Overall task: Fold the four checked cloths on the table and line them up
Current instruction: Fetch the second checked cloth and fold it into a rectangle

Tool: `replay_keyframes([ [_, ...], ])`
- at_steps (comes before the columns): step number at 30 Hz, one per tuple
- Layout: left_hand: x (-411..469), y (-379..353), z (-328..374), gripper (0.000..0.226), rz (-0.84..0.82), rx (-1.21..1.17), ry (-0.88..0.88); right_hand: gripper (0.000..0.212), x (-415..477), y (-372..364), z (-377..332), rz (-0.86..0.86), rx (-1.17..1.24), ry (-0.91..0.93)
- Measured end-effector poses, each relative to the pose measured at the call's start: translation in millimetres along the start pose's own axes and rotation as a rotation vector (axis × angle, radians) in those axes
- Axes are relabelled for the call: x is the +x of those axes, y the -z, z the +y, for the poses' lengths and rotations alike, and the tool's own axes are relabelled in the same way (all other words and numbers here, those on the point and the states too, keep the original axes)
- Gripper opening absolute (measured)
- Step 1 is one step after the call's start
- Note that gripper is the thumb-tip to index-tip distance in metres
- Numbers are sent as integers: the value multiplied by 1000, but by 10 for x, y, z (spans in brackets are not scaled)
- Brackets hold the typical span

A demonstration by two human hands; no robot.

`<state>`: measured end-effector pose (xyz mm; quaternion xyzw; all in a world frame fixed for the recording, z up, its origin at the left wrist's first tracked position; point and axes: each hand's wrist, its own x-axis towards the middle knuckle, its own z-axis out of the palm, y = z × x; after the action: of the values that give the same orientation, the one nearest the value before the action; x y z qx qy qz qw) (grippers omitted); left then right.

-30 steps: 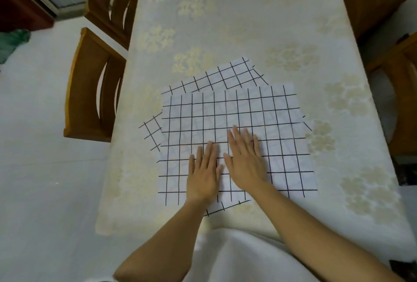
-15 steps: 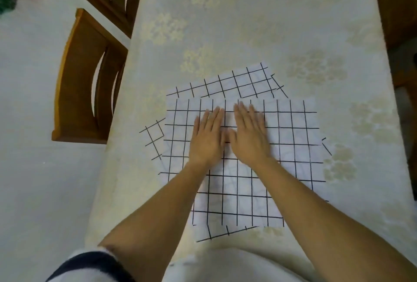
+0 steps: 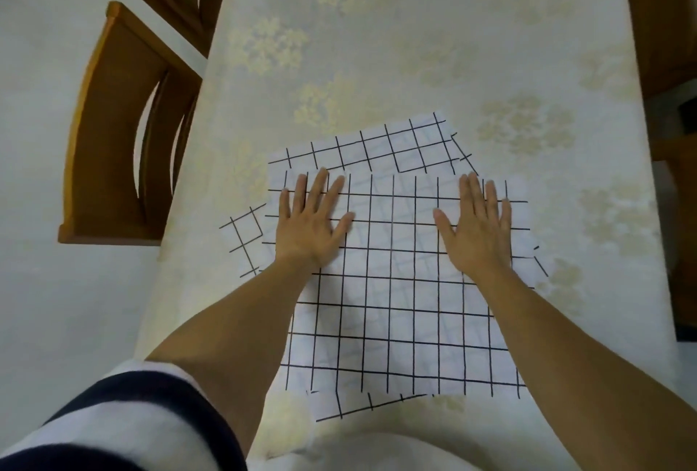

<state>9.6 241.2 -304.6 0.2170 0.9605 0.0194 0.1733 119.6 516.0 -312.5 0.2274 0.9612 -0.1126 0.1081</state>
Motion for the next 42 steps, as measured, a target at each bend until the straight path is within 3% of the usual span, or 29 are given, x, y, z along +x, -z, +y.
replay_keyframes([
  [3,-9,96,15,70,-27,60,7,91,-29,96,139,161,175,-180],
  [6,-251,205,276,78,82,32,-28,86,-75,192,385,213,303,-423],
  [9,-754,134,676,97,-62,-133,-90,60,-56,280,536,166,425,-466],
  [12,-1159,-67,956,111,-277,-81,-84,20,-71,406,569,205,513,-388],
  [14,-1281,-159,1054,114,-342,-46,-70,12,-117,488,563,277,615,-302],
  [17,-1313,-157,1112,115,-360,-42,-67,18,-286,582,543,318,898,-286],
  [21,-1309,-146,1114,117,-372,-31,-51,59,-616,632,634,158,1226,-463],
  [23,-1311,-147,1111,118,-375,-38,-41,38,-825,582,754,15,1211,-470],
  [25,-1301,-140,1112,120,-373,-48,-38,25,-1033,482,857,-168,1194,-455],
  [27,-1296,-138,1102,120,-368,-45,-43,25,-1179,378,924,-230,1079,-397],
  [31,-1291,-130,1094,121,-374,-47,-61,45,-1344,388,856,-41,846,-293],
  [34,-1277,-145,1073,117,-345,-182,-56,46,-1430,547,705,46,874,-224],
  [37,-1292,-137,909,101,-274,-341,-27,18,-1445,713,545,3,1086,-156],
  [38,-1300,-126,856,98,-280,-323,-35,13,-1440,774,464,-22,1122,-115],
  [40,-1308,-97,812,96,-304,-206,-59,28,-1437,916,234,-67,1125,2],
  [42,-1286,-51,854,98,-301,-56,-72,30,-1456,1041,-54,-87,1109,129],
])
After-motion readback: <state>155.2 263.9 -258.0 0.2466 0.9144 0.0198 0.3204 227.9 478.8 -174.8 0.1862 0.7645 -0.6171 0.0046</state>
